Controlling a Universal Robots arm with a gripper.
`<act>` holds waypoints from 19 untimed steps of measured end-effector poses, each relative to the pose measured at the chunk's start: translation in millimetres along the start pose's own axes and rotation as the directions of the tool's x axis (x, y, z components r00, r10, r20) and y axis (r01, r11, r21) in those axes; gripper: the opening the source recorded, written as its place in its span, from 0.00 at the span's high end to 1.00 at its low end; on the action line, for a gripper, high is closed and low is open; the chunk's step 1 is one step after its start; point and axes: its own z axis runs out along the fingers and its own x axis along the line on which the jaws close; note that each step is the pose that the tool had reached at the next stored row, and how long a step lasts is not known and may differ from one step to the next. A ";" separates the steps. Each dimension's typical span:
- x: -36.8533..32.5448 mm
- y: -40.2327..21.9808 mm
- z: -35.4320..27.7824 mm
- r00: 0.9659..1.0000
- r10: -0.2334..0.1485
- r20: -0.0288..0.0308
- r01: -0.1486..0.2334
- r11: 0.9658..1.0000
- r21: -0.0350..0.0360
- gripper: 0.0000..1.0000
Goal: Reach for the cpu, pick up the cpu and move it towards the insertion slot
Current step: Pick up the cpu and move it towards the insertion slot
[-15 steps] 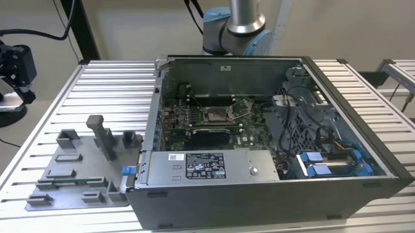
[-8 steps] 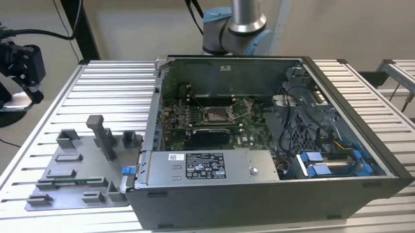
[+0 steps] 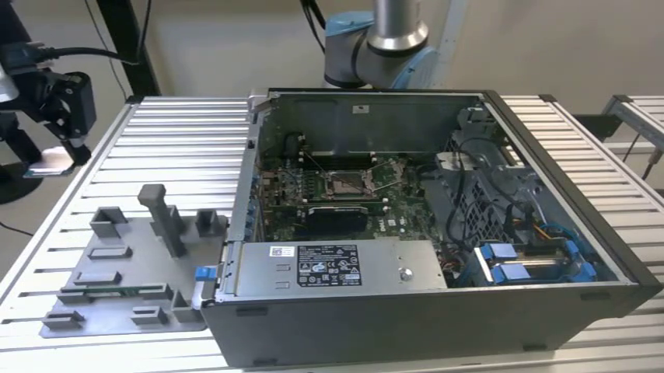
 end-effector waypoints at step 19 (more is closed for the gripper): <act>-61.5 -0.7 -0.2 1.000 0.000 0.000 0.000 1.000 0.000 1.00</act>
